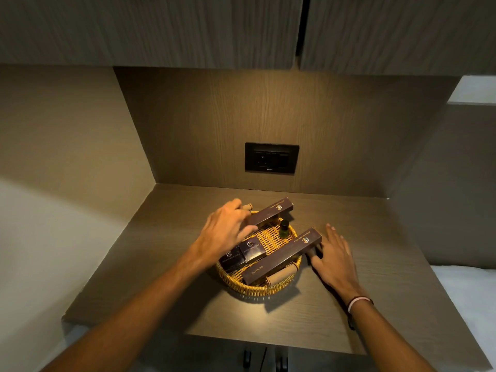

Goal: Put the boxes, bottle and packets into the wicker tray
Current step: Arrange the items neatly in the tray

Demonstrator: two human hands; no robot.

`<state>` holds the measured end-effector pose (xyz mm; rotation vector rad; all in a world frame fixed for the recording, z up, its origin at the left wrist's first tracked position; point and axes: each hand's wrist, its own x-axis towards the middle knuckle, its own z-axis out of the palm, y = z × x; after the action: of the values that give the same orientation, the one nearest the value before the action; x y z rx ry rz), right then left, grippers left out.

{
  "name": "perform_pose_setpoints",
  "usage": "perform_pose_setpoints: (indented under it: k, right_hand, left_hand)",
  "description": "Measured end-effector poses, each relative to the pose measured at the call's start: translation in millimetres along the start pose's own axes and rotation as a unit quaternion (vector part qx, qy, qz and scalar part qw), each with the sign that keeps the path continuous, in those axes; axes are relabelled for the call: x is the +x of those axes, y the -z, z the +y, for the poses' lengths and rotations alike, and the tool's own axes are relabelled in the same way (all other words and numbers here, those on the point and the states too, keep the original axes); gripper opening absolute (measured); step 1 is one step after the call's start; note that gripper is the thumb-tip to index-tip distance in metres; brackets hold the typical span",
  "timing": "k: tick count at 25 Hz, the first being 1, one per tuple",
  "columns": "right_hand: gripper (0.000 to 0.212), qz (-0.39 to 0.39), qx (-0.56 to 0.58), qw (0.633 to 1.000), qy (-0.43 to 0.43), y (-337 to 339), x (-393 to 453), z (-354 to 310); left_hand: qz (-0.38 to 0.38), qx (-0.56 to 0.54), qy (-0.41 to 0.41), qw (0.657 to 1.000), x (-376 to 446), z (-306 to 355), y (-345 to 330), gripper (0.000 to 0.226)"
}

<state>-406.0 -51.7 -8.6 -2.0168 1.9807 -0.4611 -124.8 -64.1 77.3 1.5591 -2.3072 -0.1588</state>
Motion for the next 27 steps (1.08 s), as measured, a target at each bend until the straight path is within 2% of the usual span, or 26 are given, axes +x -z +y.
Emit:
perform_pose_setpoints:
  k: [2,5,7,9,11,13,17,19,21,25,27]
  right_hand:
    - [0.046,0.024,0.174,0.981,-0.087,6.4,-15.9,-6.7]
    - [0.033,0.086,0.433,0.874,-0.205,7.6,-60.6,-29.3]
    - [0.045,0.058,0.511,0.822,-0.242,4.6,-89.8,-57.3]
    - [0.062,-0.006,0.55,0.797,-0.249,-3.4,-108.3,-87.5]
    - [0.068,-0.043,0.559,0.795,-0.232,-12.4,-115.2,-111.7]
    - [0.069,-0.046,0.556,0.802,-0.215,-16.8,-114.7,-124.0]
    - [0.044,-0.049,0.548,0.813,-0.189,-7.1,-93.1,-111.8]
    - [0.028,-0.072,0.539,0.822,-0.169,-0.2,-76.0,-100.1]
    - [0.022,-0.099,0.516,0.838,-0.145,2.7,-55.5,-91.9]
    - [0.025,-0.161,0.489,0.849,-0.122,5.0,-14.9,-87.1]
    - [0.029,-0.179,0.503,0.837,-0.118,6.0,-5.9,-78.7]
  left_hand:
    - [0.024,-0.037,0.023,0.999,15.4,-12.1,13.4,0.034]
    - [-0.064,-0.149,0.092,0.982,39.7,-29.3,23.6,0.042]
    - [-0.132,-0.182,0.12,0.967,47.5,-40.5,17.6,0.048]
    - [-0.194,-0.201,0.148,0.949,44.3,-50.1,4.3,0.047]
    - [-0.222,-0.268,0.185,0.919,37.5,-54.2,-7.9,0.042]
    - [-0.206,-0.324,0.219,0.897,32.6,-56.3,-13.0,0.036]
    - [-0.163,-0.37,0.25,0.88,29.1,-53.6,-8.3,0.036]
    - [-0.117,-0.391,0.283,0.868,16.3,-51.2,-9.1,0.042]
    - [-0.059,-0.423,0.321,0.846,-7.2,-49.7,-11.1,0.042]
    - [0.02,-0.48,0.384,0.789,-54.6,-47.1,-22.5,0.045]
    - [0.041,-0.478,0.398,0.782,-69.9,-34.3,-35.5,0.048]
